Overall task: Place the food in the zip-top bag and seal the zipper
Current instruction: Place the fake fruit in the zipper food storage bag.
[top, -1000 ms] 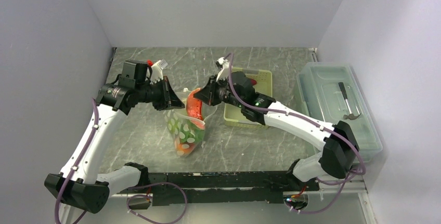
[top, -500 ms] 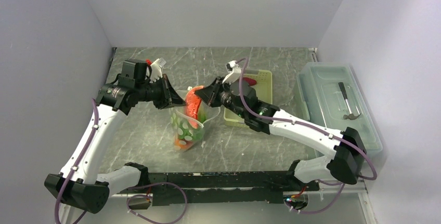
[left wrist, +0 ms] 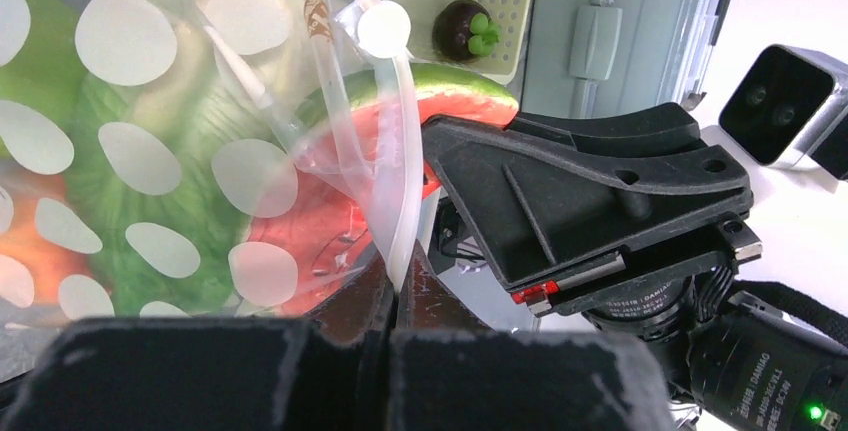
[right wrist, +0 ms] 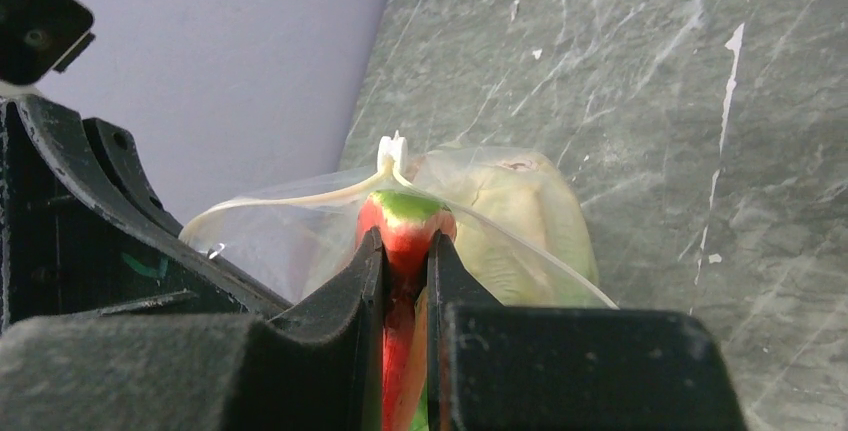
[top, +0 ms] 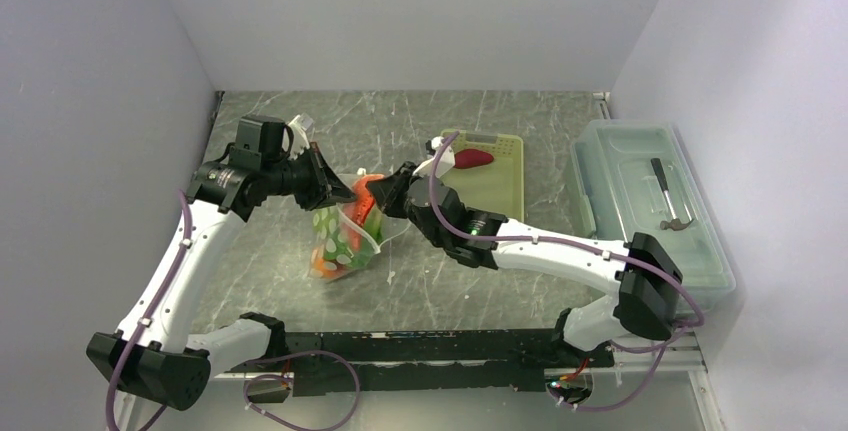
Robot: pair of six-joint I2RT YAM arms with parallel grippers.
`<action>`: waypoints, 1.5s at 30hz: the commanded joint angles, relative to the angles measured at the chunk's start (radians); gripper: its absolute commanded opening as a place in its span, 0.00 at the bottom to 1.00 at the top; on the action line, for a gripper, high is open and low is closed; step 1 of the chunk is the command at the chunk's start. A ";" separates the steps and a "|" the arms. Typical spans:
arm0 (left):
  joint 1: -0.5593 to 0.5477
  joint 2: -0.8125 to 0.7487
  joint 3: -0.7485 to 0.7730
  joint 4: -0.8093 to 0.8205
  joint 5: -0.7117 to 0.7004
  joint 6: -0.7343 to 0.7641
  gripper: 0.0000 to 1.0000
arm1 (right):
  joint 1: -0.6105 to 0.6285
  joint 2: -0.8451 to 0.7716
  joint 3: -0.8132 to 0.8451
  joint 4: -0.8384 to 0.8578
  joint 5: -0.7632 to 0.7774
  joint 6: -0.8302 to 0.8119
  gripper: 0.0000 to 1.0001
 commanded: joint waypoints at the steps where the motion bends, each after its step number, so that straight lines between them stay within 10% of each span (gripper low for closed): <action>1: 0.003 -0.009 0.010 0.049 0.010 -0.033 0.00 | 0.011 0.023 0.060 0.014 0.137 0.054 0.00; 13: 0.003 -0.002 0.014 0.044 0.039 -0.060 0.00 | 0.011 0.044 0.080 0.044 0.247 0.059 0.00; 45: 0.009 0.009 0.026 0.079 0.048 -0.076 0.00 | 0.032 -0.007 -0.179 0.347 -0.394 -0.146 0.00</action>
